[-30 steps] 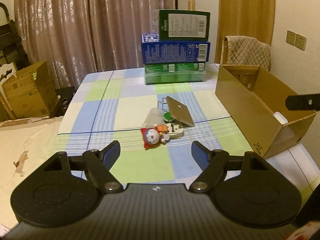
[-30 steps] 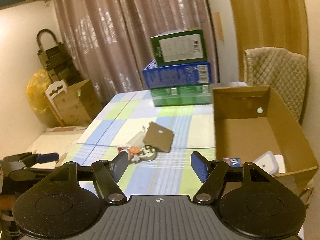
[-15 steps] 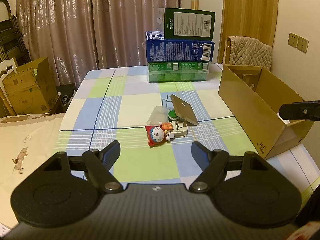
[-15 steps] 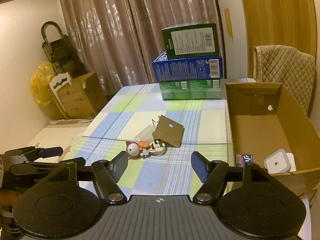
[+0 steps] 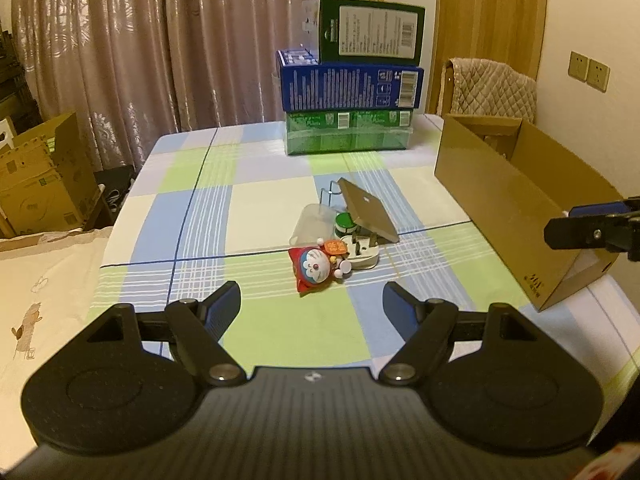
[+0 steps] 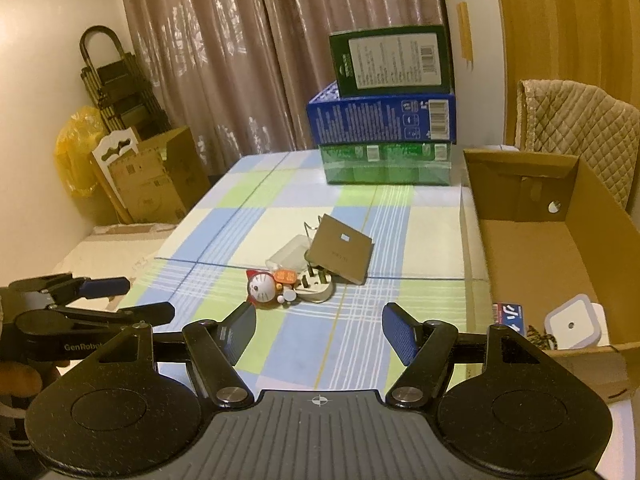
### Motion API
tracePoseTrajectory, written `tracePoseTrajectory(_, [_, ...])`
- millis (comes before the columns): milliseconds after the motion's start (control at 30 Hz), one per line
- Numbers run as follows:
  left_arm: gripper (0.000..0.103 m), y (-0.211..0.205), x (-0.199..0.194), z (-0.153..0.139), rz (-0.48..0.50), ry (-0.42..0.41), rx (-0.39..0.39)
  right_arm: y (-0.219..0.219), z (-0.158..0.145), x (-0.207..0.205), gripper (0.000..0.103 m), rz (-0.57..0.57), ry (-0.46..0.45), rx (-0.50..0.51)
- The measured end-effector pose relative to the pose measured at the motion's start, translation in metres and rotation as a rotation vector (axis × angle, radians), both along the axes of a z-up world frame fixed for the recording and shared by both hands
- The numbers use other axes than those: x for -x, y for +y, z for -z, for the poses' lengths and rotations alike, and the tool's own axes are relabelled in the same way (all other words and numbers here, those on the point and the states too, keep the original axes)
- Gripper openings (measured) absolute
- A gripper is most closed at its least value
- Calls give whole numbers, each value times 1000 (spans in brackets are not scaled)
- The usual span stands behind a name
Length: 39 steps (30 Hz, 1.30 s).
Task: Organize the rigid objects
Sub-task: 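Move both tools back from the box toward the remaining items on the table, then reach the left tool around the red Doraemon figure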
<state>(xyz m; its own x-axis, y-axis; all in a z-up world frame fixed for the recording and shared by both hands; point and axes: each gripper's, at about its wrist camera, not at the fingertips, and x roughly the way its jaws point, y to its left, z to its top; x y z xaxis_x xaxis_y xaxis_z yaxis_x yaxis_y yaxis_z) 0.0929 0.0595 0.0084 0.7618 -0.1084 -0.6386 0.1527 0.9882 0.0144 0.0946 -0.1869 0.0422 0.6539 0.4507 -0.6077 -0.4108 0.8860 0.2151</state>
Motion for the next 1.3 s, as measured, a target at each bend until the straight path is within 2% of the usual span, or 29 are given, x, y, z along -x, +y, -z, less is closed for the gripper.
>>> tracePoseTrajectory(267, [75, 12, -38, 27, 45, 25, -3, 21, 32, -30, 67, -3, 15, 23])
tracePoseTrajectory(600, [75, 13, -97, 79, 128, 50, -5, 41, 84, -80, 67, 11, 67, 52])
tracePoseTrajectory(833, [72, 11, -128, 104, 180, 69, 0, 51, 109, -106, 67, 12, 81, 69])
tracePoseTrajectory(1033, [66, 8, -145, 117, 214, 77, 7, 53, 124, -123, 67, 24, 96, 70])
tracePoseTrajectory(1233, [54, 11, -156, 124, 231, 97, 60, 57, 132, -132, 67, 20, 107, 67])
tracePoseTrajectory(1300, [44, 9, -157, 125, 248, 104, 72, 59, 134, -133, 67, 12, 108, 67])
